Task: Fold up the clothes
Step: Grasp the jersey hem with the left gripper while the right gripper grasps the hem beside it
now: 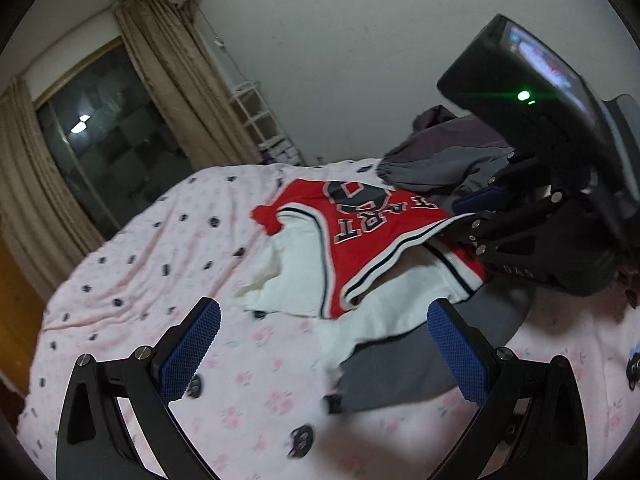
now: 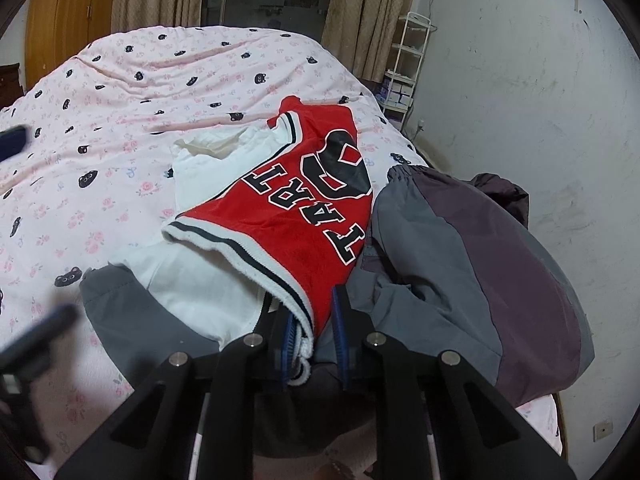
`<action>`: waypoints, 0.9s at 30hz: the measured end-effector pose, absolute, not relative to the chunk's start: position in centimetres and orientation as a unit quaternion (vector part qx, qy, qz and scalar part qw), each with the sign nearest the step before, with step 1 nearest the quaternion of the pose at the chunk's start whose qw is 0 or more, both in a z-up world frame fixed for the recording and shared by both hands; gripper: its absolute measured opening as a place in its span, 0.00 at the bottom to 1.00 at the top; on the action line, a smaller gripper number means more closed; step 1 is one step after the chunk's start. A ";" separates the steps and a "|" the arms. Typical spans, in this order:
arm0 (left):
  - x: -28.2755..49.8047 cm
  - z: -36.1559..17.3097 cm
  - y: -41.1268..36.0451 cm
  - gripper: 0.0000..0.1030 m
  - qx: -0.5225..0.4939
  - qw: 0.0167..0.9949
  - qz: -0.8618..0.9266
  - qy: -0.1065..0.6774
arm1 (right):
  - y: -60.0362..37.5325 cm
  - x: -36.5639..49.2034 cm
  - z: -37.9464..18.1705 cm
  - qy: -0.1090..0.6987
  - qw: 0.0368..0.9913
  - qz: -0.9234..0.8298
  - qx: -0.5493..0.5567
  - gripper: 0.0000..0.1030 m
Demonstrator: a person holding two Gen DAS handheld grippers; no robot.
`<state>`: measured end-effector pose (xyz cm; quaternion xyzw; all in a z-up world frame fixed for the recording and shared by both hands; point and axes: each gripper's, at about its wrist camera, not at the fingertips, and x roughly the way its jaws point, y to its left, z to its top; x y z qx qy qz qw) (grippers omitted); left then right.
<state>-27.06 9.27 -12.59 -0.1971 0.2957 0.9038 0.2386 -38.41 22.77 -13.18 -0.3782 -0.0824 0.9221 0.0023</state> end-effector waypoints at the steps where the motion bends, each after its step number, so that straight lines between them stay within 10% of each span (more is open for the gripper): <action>1: -27.5 -12.8 9.5 1.00 -0.200 0.245 0.903 0.290 | 22.8 -38.4 -13.2 -0.081 0.000 0.923 -0.377 0.17; 9: -30.3 -13.3 9.5 0.87 -0.226 0.295 0.903 0.217 | 23.6 -38.6 -13.4 -0.060 -0.018 0.925 -0.376 0.17; 14: -32.1 -14.6 10.0 0.49 -0.261 0.296 0.892 0.221 | 23.9 -38.8 -13.4 -0.052 -0.024 0.925 -0.377 0.17; 27: -31.8 -15.7 11.6 0.45 -0.214 0.282 0.869 0.346 | 24.1 -39.0 -13.4 -0.045 -0.033 0.923 -0.380 0.17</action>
